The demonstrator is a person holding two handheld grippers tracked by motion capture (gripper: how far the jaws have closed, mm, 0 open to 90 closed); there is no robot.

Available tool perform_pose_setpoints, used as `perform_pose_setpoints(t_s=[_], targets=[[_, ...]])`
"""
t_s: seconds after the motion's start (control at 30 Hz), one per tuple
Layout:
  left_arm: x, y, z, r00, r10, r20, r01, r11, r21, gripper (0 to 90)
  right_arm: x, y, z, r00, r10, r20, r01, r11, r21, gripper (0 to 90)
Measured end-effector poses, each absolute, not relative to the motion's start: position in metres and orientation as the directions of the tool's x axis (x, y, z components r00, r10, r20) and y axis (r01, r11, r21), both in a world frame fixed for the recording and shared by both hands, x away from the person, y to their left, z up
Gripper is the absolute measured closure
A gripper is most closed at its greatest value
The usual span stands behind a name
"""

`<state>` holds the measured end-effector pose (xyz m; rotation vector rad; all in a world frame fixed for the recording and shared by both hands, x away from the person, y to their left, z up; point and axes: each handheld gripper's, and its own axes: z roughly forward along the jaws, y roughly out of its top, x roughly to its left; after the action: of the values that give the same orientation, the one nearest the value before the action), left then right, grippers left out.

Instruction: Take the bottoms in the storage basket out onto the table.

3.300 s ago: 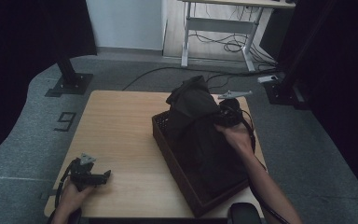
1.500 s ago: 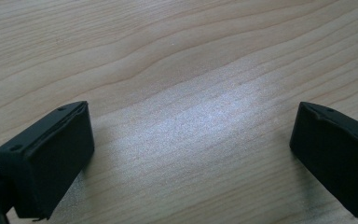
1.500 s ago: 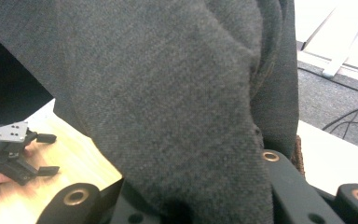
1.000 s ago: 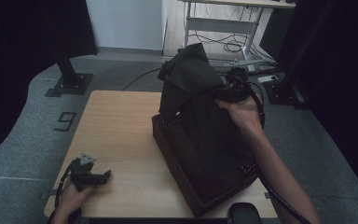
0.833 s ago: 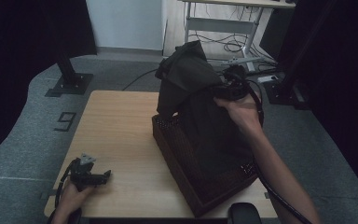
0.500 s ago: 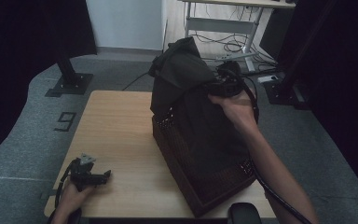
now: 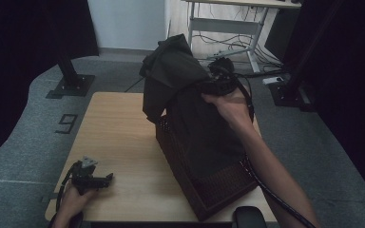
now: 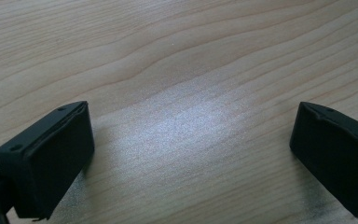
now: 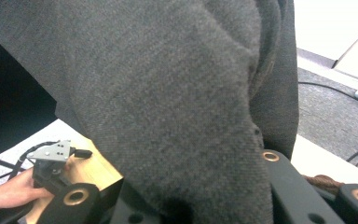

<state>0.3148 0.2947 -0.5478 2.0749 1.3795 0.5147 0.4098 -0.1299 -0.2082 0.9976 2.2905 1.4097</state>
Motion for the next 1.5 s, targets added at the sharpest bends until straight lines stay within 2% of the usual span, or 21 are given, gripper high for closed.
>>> perform_pose_setpoints(t_s=[1.5], targets=[[0.315, 0.295, -0.548, 0.388, 0.922, -0.005, 0.695, -0.289, 0.659, 0.0, 0.411, -0.031, -0.2, -0.807, 0.58, 0.11, 0.369, 0.35, 0.861, 73.8]])
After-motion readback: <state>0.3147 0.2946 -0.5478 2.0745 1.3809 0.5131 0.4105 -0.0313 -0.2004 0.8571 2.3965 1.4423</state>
